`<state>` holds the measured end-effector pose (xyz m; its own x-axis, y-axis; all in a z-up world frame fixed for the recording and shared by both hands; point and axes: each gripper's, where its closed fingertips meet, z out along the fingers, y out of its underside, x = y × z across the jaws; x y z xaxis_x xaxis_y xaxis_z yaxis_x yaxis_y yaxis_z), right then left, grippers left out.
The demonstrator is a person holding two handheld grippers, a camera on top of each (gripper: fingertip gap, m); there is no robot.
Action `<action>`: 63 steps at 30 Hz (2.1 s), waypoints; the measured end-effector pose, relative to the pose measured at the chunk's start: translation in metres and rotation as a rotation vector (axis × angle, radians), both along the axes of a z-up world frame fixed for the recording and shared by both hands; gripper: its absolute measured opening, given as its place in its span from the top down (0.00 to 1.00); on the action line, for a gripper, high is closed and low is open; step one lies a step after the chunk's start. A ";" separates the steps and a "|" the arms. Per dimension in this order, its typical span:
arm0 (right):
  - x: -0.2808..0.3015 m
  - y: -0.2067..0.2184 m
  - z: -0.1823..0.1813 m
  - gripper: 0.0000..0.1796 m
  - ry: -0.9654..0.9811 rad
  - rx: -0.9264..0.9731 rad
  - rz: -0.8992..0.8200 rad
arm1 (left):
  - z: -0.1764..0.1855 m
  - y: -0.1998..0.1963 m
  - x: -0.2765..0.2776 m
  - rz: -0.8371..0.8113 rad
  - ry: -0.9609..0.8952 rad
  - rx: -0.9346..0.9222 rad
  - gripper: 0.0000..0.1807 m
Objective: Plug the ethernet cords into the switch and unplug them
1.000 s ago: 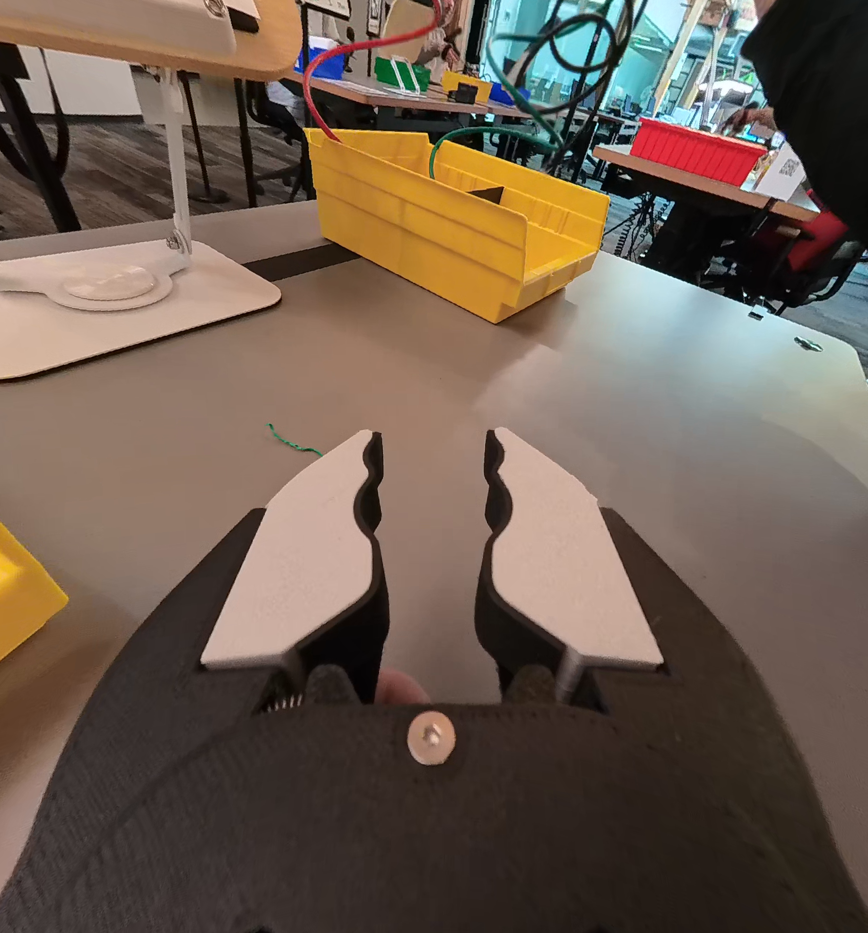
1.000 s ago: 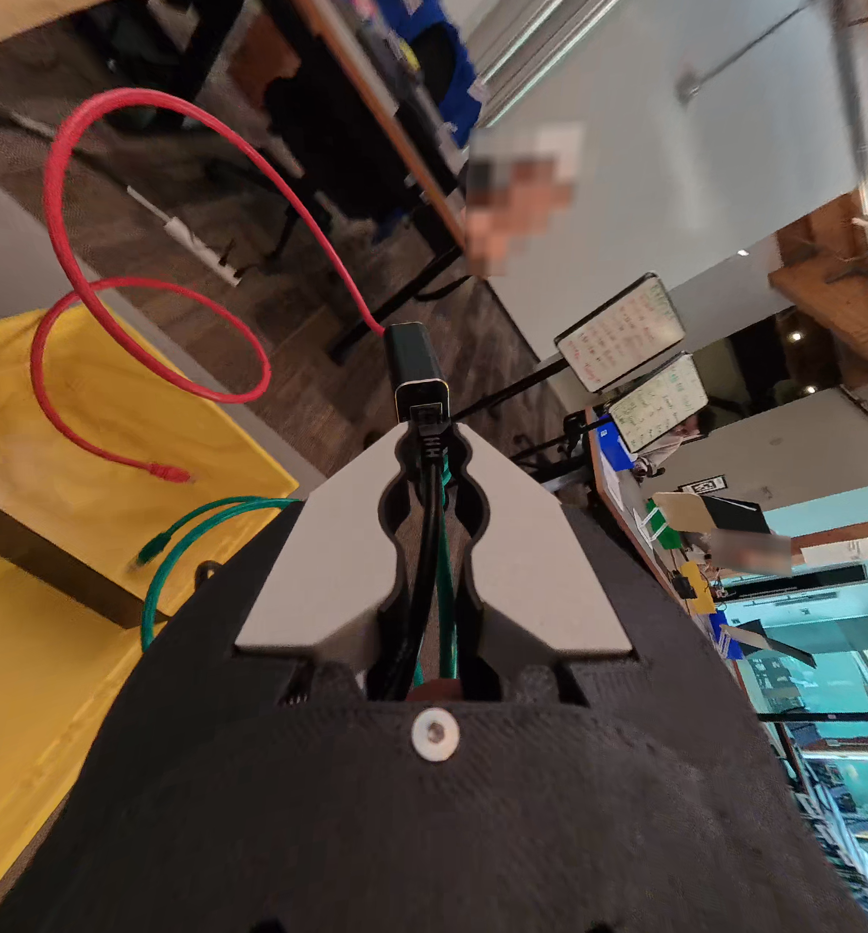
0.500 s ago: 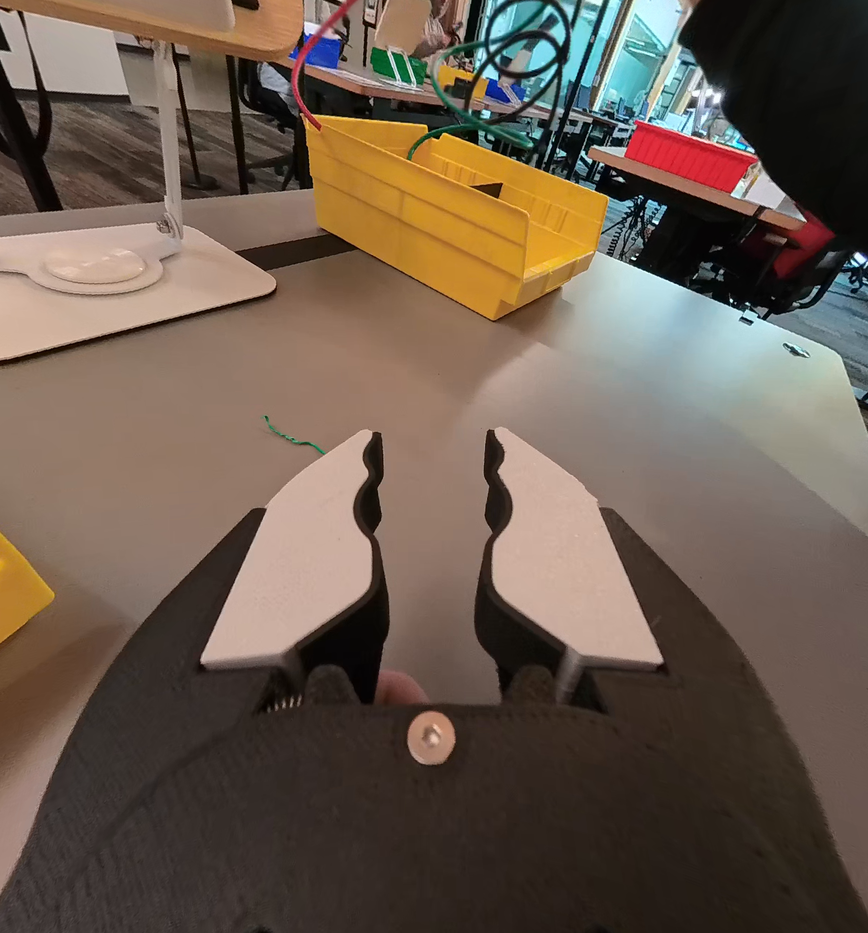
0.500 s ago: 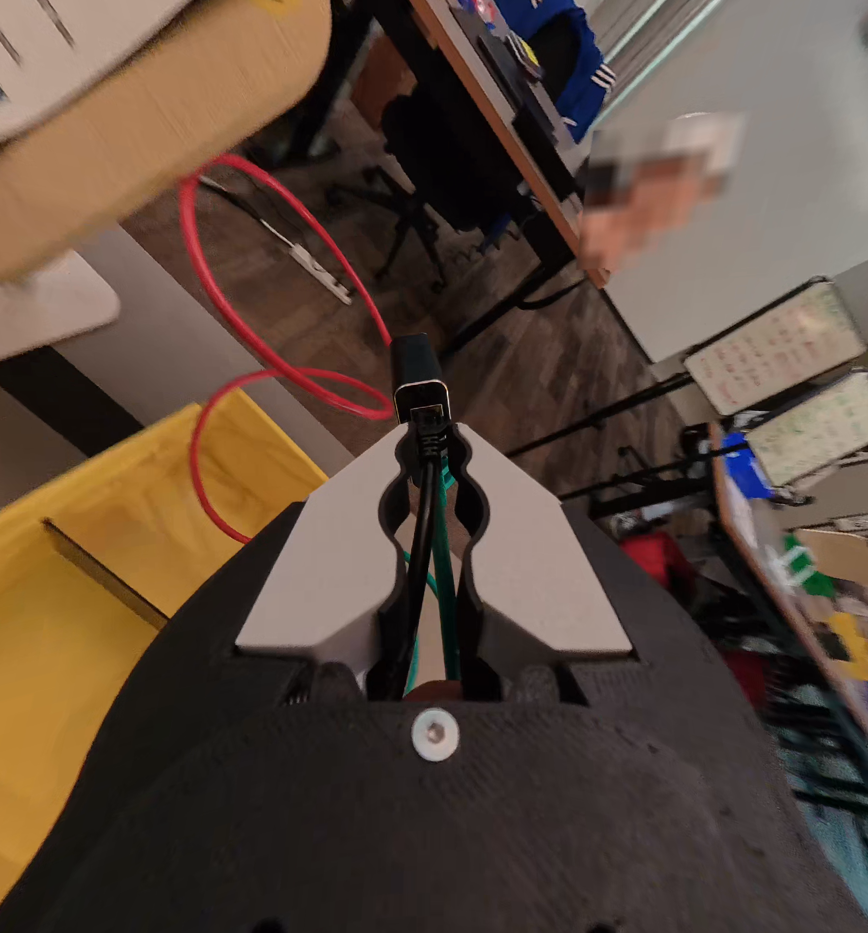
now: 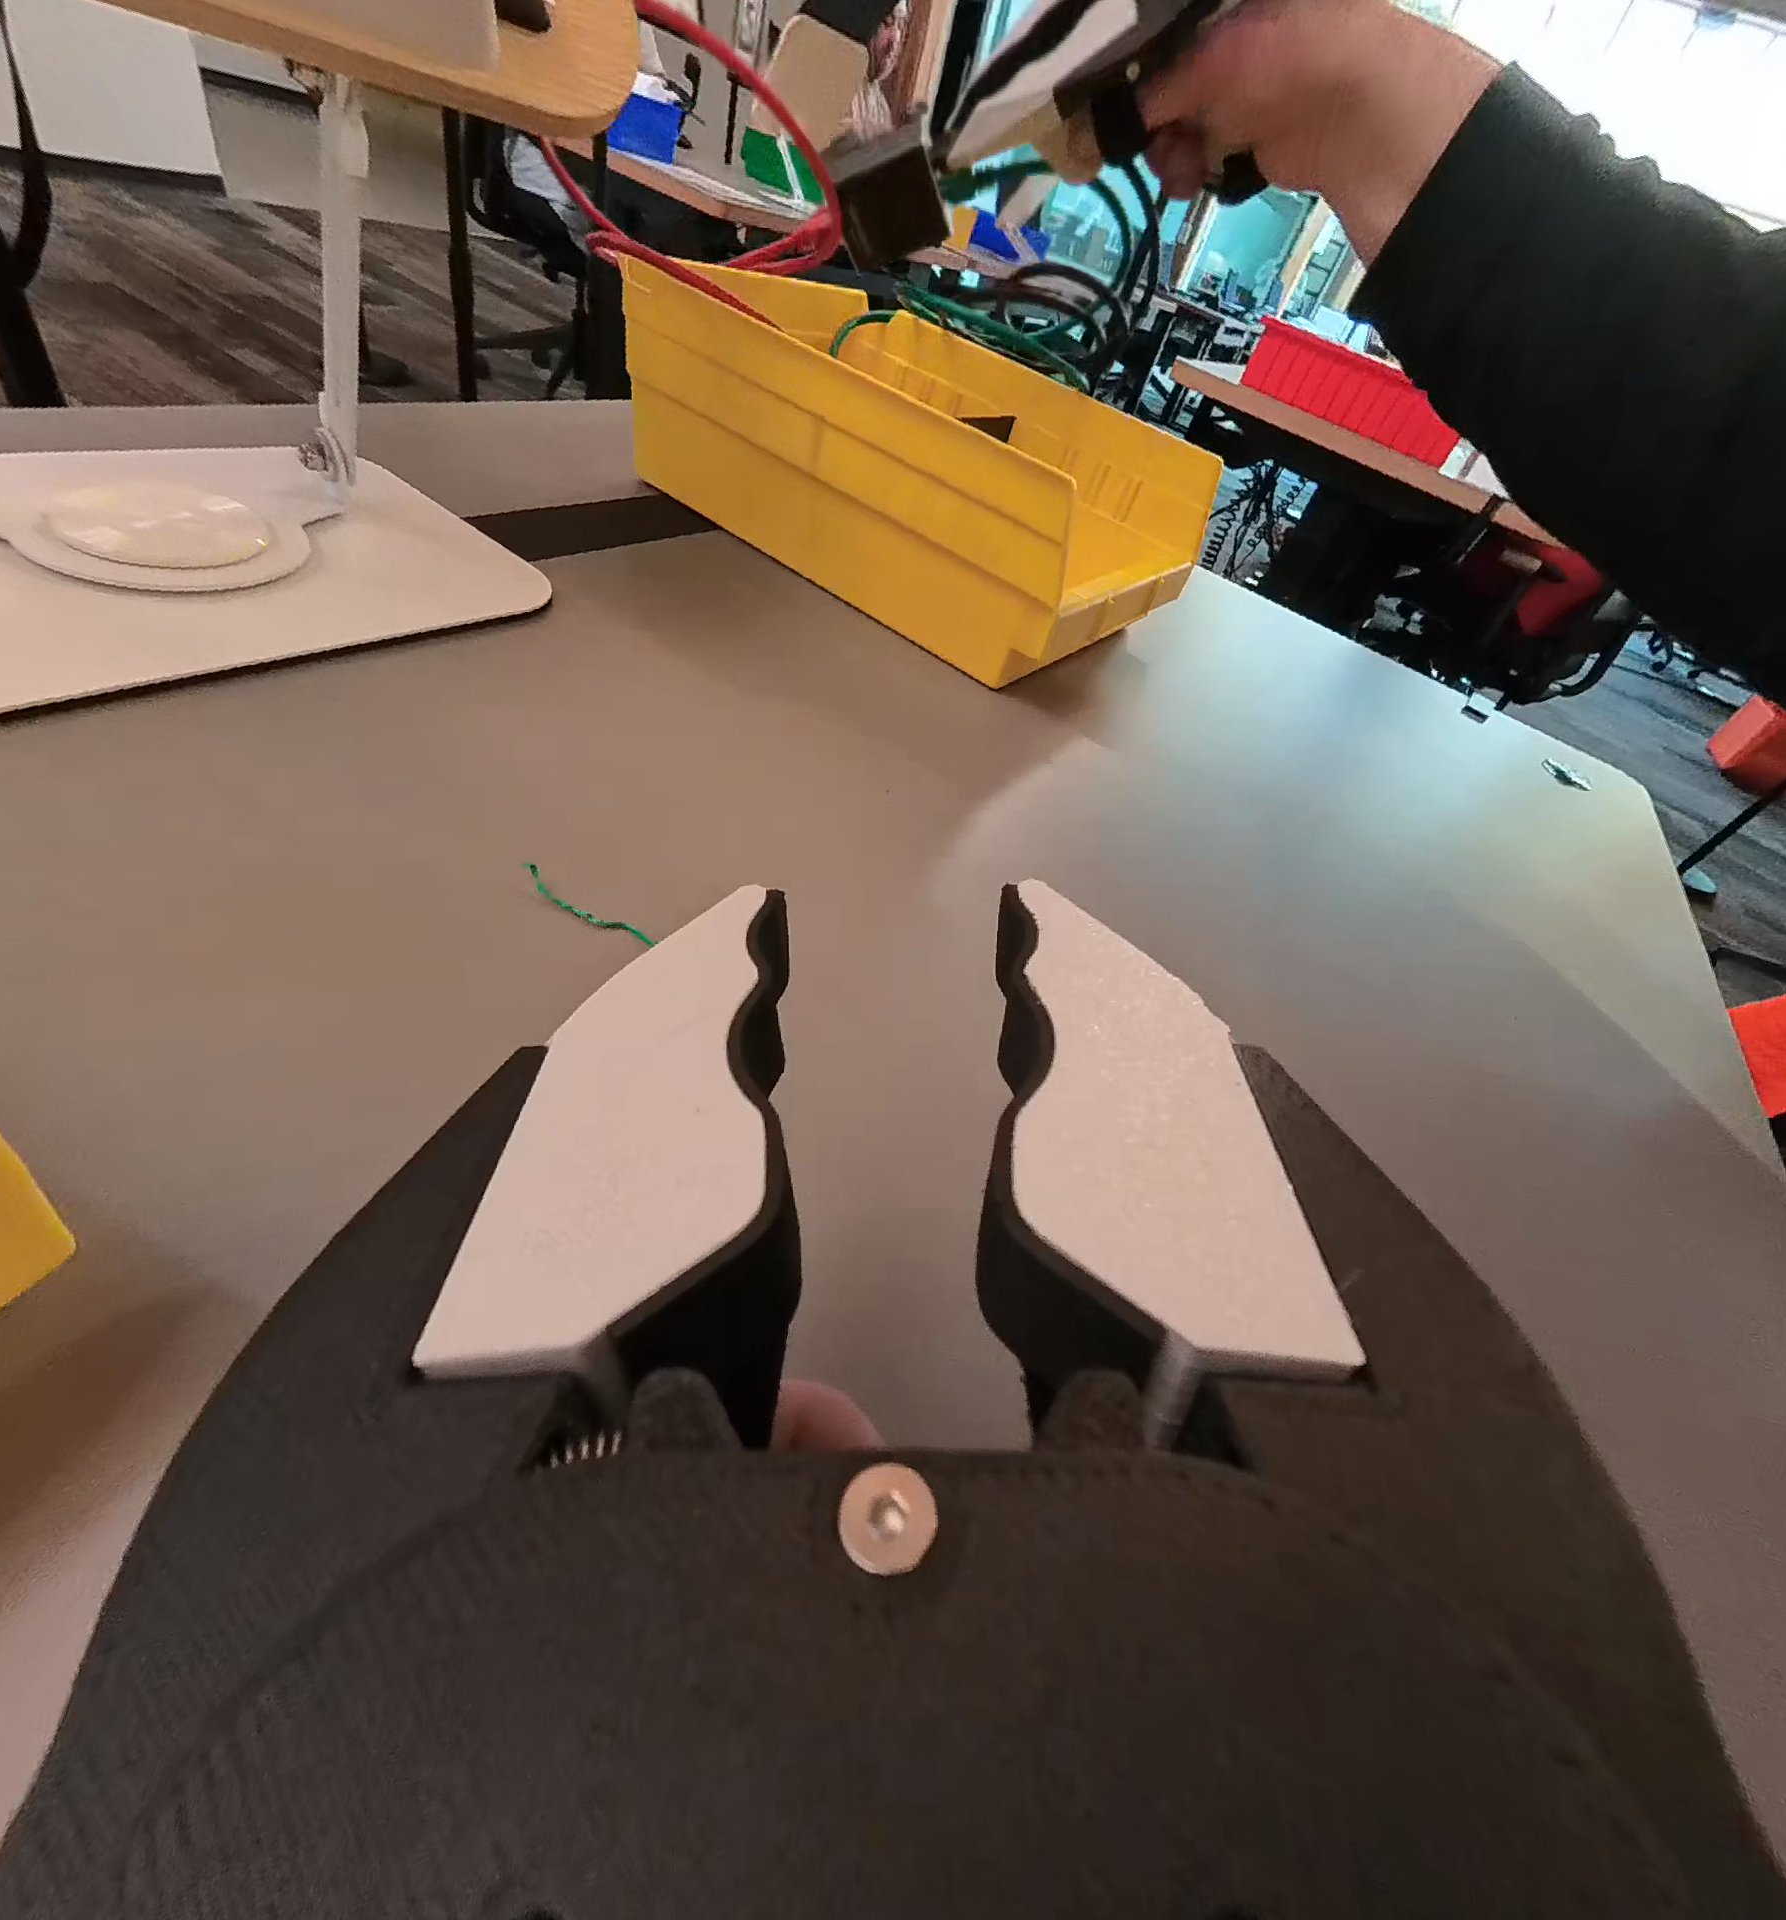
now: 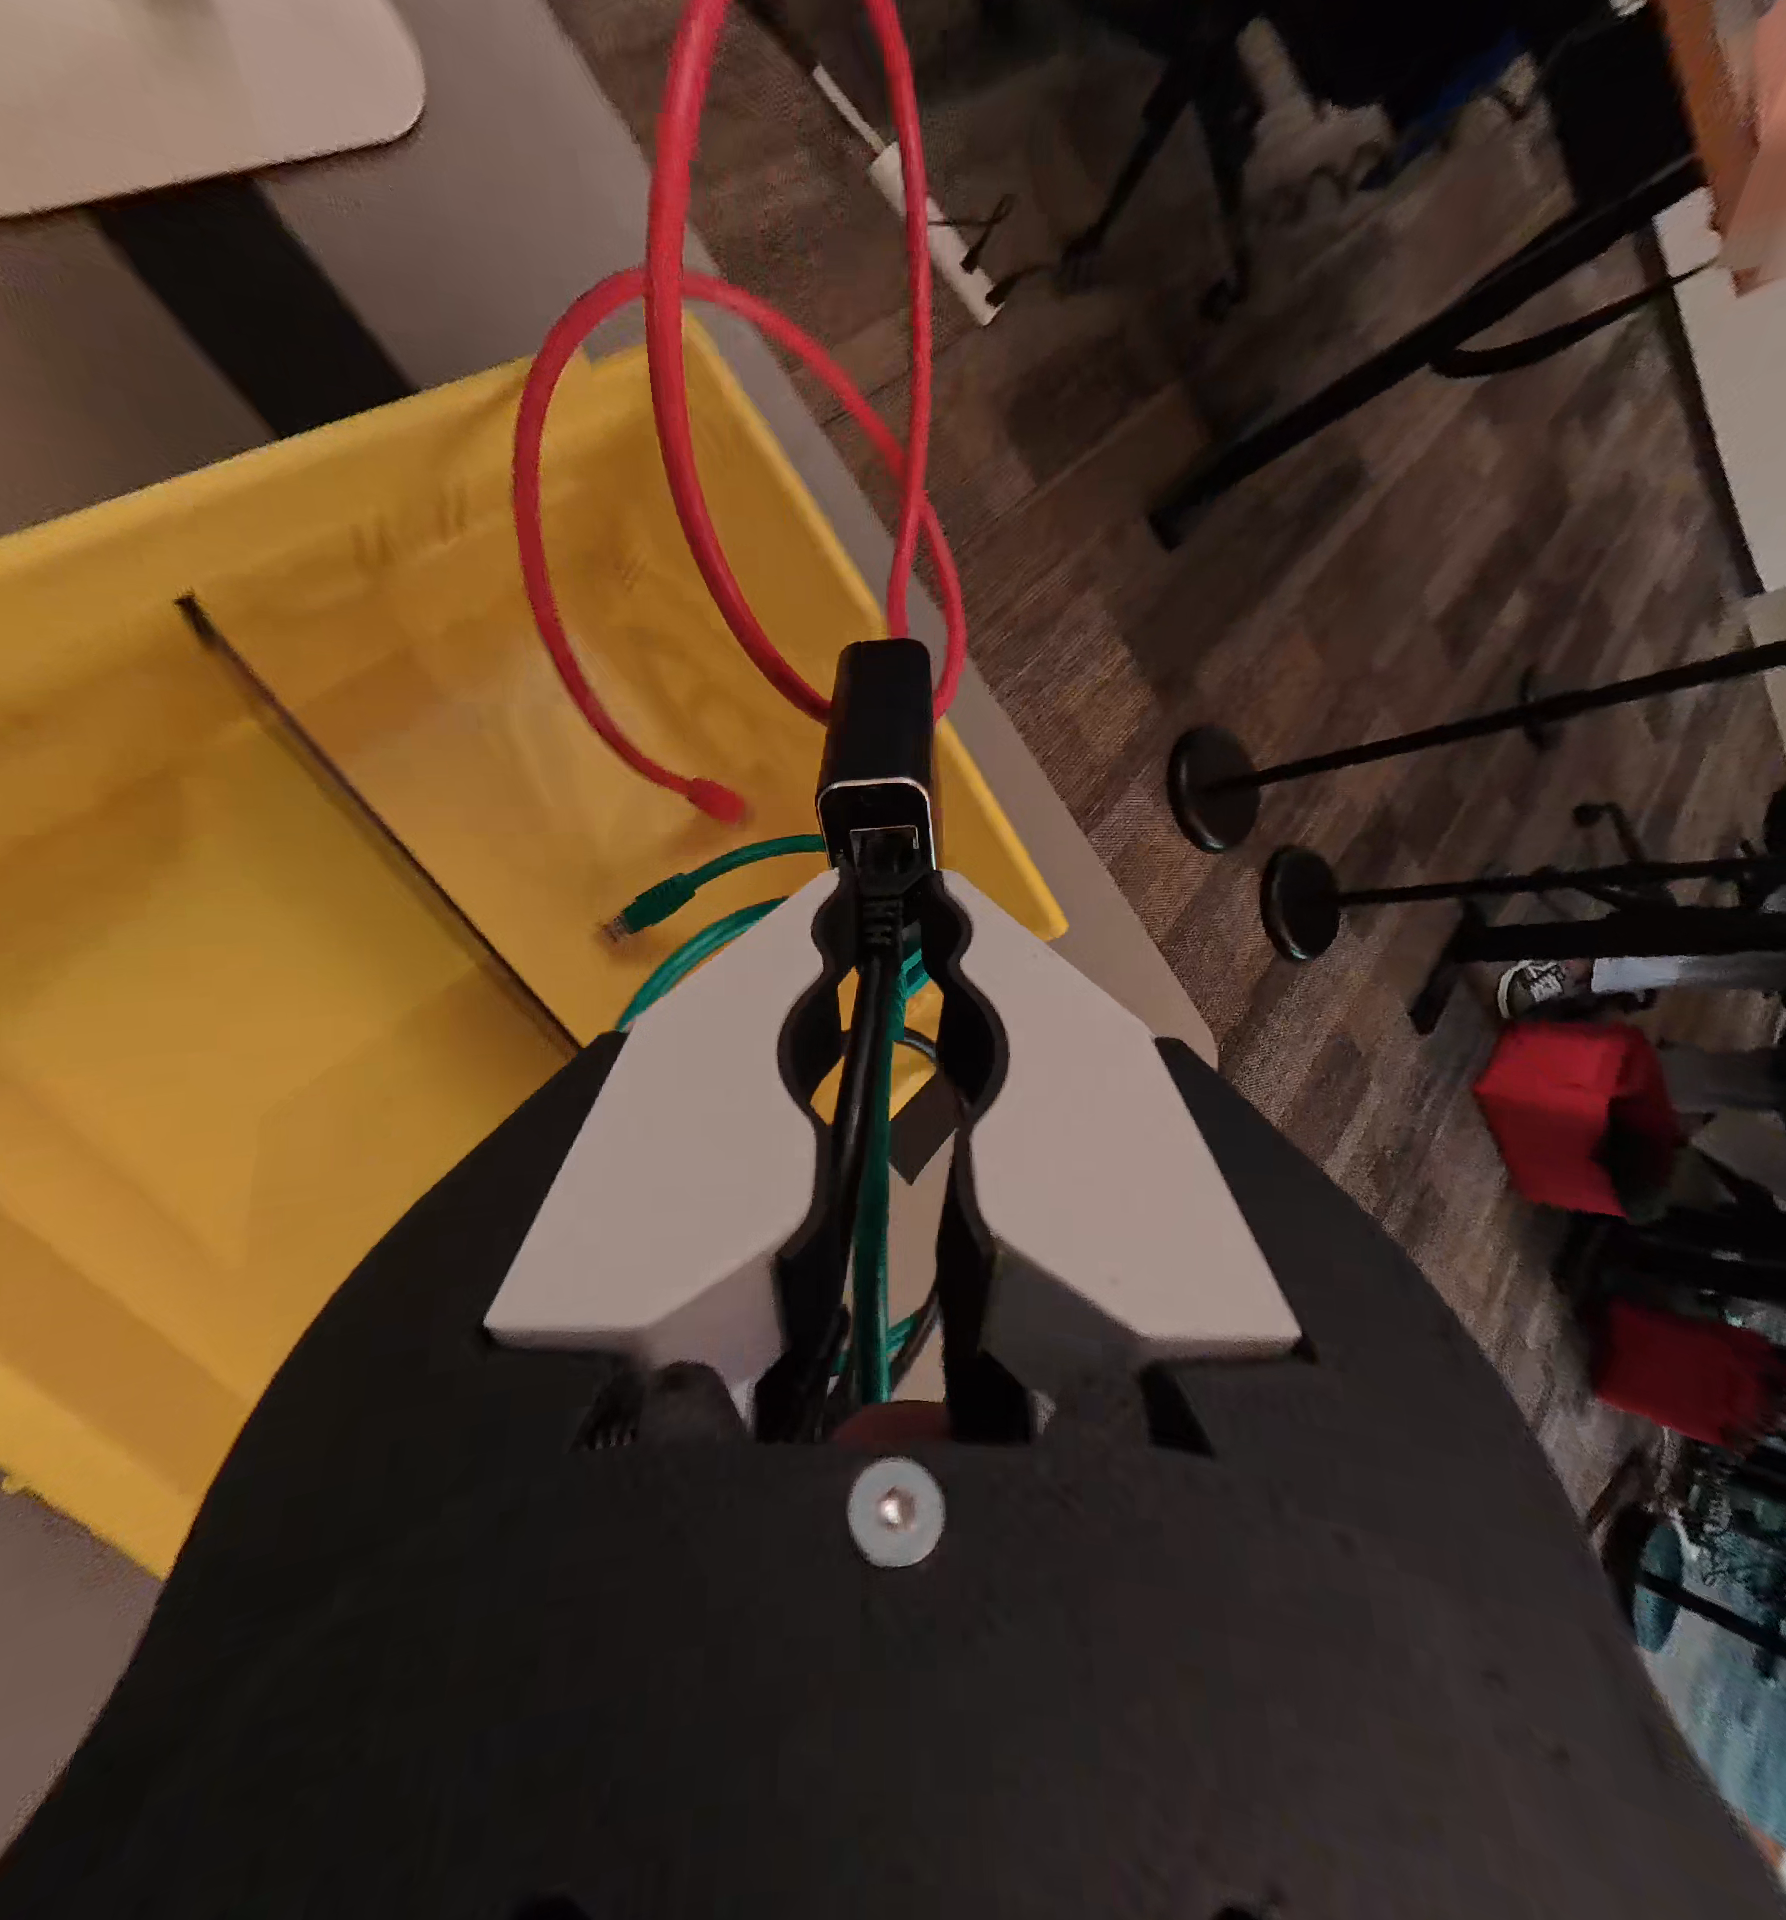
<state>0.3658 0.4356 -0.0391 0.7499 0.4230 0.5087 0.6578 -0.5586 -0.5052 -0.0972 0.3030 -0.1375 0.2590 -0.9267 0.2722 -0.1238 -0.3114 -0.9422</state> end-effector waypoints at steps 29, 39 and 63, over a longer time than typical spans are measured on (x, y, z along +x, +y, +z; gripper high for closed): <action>0.001 0.021 -0.039 1.00 -0.208 -0.095 -0.114 | 0.000 -0.003 0.008 -0.022 0.003 0.004 0.79; -0.033 0.029 -0.107 1.00 -0.189 -0.215 -0.026 | -0.001 -0.004 0.009 -0.025 -0.002 -0.013 0.79; -0.011 0.023 -0.088 0.82 0.087 -0.243 -0.186 | -0.001 -0.006 0.013 -0.041 -0.002 -0.020 0.79</action>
